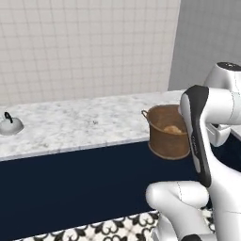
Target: Open the cabinet, pick up the bread from the cabinet and place it in the basket. Then move the basket to the dining counter.
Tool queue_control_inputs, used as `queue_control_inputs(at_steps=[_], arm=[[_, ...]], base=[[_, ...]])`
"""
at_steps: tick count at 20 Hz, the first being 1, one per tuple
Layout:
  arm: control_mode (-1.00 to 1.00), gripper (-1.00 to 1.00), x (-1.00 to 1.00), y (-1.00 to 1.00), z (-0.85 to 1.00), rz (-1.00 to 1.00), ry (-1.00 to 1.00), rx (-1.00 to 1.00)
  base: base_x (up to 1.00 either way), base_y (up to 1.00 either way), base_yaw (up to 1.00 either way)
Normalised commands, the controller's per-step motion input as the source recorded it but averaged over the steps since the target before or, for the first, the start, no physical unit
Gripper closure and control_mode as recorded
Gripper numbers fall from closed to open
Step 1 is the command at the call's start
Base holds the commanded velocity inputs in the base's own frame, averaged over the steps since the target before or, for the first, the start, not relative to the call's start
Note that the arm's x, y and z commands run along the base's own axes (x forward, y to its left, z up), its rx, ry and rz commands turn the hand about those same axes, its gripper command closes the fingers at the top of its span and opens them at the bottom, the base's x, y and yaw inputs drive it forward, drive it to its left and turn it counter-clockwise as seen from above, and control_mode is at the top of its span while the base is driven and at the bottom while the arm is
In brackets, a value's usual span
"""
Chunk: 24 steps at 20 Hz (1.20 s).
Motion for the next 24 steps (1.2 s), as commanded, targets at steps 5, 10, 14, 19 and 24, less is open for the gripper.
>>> queue_control_inputs(at_steps=[5,10,14,19,24], arm=[[1.0,1.0,0.0,0.0,0.0,0.0,0.0,0.0],[1.0,1.0,0.0,0.0,0.0,0.0,0.0,0.0],[1.0,1.0,0.0,0.0,0.0,0.0,0.0,0.0],[1.0,1.0,0.0,0.0,0.0,0.0,0.0,0.0],[-1.0,1.0,0.64,-0.27,-0.18,0.1,0.0,0.1]], base=[[0.6,0.0,0.25],[0.55,-0.01,0.26],[0.86,-0.06,0.16],[0.77,-0.01,0.12],[0.1,-0.01,0.03]])
